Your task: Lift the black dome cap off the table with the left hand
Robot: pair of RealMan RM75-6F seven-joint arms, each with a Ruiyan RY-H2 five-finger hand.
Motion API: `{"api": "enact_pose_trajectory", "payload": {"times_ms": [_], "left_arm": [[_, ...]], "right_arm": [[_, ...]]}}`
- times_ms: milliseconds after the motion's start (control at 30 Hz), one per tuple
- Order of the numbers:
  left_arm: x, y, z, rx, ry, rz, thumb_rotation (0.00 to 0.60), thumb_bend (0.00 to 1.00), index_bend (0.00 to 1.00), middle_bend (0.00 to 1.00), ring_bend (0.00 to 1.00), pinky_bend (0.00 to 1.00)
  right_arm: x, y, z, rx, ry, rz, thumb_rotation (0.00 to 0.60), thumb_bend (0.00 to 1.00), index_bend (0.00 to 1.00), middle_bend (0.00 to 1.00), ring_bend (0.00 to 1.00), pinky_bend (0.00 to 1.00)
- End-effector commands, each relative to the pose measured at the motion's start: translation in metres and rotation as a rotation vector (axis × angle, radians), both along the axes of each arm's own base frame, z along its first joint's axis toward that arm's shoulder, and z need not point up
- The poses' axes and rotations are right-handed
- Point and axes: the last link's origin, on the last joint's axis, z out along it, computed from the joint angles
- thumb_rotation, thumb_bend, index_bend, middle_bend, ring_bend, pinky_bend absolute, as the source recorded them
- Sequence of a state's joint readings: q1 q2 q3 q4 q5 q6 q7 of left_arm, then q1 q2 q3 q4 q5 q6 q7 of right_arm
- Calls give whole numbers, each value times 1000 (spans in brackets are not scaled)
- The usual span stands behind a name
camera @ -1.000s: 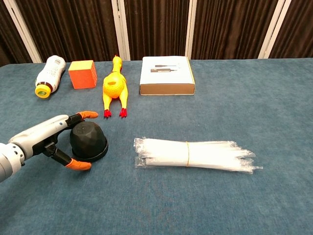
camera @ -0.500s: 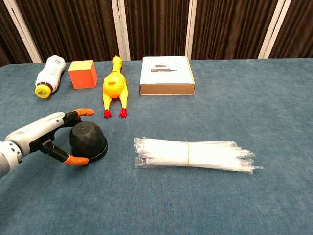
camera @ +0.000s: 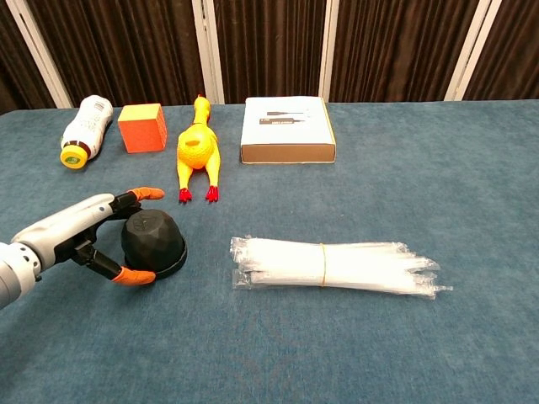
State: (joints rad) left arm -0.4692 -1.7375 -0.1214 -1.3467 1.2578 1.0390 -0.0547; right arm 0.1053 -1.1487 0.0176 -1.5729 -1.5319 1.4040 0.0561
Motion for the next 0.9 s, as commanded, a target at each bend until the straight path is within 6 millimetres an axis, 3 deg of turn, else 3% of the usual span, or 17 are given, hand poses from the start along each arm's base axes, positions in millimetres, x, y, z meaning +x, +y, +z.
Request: {"api": "enact_pose_trajectory", "payload": {"times_ms": [33, 167, 367, 667, 900], "left_arm": [[0, 0, 1, 6, -2, 4, 600, 423, 54, 348, 0, 0], [0, 2, 4, 30, -17, 17, 600, 514, 61, 382, 0, 0], [6, 8, 23, 76, -42, 2, 600, 528, 75, 398, 0, 0], [37, 12, 72, 93, -78, -31, 600, 528, 104, 408, 0, 0], [65, 8, 83, 44, -99, -37, 600, 528, 140, 415, 0, 0]], "right_arm": [[0, 0, 0, -1, -1, -1, 600, 189, 15, 31, 122, 0], [0, -1, 1, -5, 1, -1, 600, 189, 15, 30, 122, 1], [-1, -1, 2, -4, 4, -4, 600, 189, 15, 30, 122, 0], [0, -1, 1, -5, -4, -1, 600, 190, 15, 30, 122, 0], [1, -1, 2, -7, -10, 7, 600, 190, 15, 30, 122, 0]]}}
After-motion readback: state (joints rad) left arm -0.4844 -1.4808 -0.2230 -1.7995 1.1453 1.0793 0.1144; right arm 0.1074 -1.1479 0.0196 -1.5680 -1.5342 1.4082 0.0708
